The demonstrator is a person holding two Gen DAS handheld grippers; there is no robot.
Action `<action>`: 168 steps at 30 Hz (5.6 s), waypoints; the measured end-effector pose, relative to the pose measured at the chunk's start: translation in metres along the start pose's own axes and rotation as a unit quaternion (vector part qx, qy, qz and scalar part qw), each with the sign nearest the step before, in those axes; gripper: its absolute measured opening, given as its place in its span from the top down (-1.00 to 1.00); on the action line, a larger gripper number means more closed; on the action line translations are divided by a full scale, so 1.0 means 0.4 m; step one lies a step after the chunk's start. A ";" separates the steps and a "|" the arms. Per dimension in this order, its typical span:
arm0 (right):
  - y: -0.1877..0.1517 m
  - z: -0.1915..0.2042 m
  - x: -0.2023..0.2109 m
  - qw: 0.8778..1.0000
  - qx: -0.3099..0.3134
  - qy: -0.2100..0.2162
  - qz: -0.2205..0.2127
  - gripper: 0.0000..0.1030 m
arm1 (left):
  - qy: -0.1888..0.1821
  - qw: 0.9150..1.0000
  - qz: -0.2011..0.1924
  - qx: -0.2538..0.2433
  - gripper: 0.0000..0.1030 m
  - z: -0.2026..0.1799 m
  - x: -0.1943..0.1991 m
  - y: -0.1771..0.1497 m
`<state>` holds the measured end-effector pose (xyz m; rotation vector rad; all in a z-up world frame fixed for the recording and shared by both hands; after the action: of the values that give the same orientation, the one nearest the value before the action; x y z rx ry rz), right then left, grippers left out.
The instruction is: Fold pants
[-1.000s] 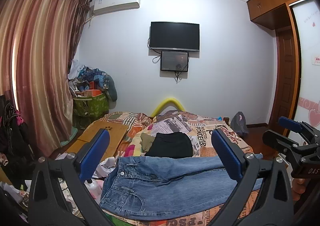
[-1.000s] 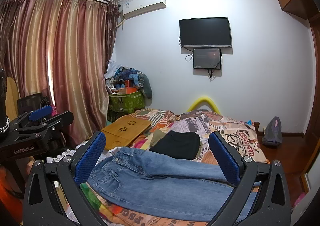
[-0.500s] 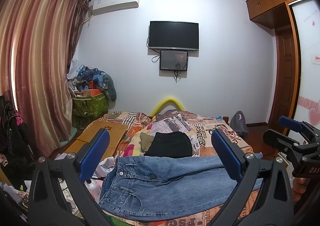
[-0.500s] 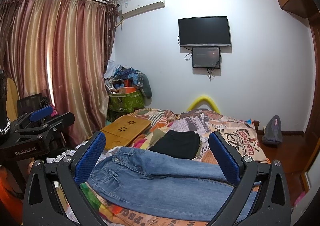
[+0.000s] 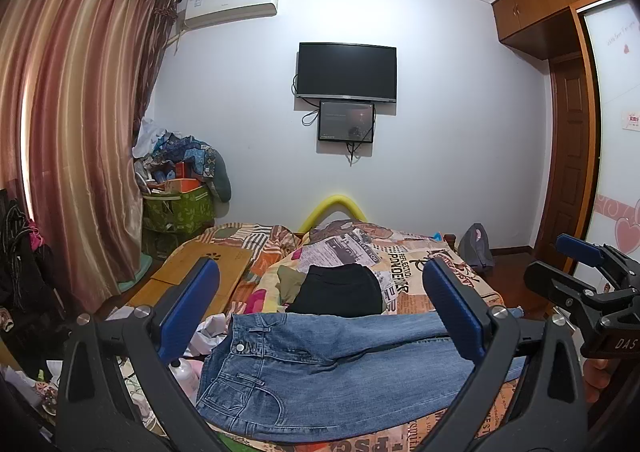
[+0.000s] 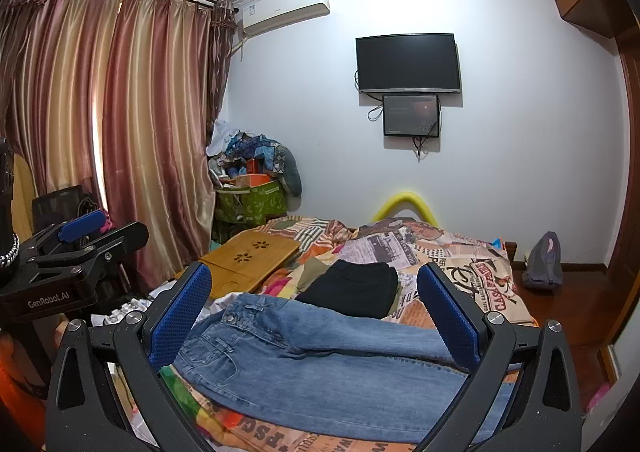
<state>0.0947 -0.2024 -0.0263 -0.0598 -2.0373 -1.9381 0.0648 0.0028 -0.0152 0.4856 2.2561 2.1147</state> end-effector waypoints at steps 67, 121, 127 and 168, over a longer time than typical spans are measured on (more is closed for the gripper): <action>-0.275 -0.344 -0.576 0.965 0.059 -0.126 0.221 -0.98 | 0.097 0.952 0.277 0.091 -0.99 0.628 -0.752 -0.397; -0.473 -0.237 -0.895 0.927 0.142 -0.036 0.344 0.73 | 0.013 0.922 0.351 0.160 0.89 0.665 -0.964 -0.545; -0.500 -0.241 -0.883 0.922 0.129 -0.023 0.363 0.73 | -0.008 0.903 0.378 0.203 0.35 0.695 -1.030 -0.602; -0.400 -0.233 -0.477 0.964 0.084 -0.079 0.239 0.75 | -0.020 0.952 0.287 0.103 0.94 0.520 -0.563 -0.482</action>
<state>0.2539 -0.2688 -0.2289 -0.6228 -2.0366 -1.4972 0.2827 0.1453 -0.2668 1.3226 2.5511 2.0378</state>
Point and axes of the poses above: each gripper's, at about its wrist camera, not at the fingertips, and x roughly against the way its jaws point, z to its left, y to its top, the point moved 6 cm from there along -x, roughly the way its jaws point, and after that the axes turned 13 degrees about -y, right-handed, at the moved point
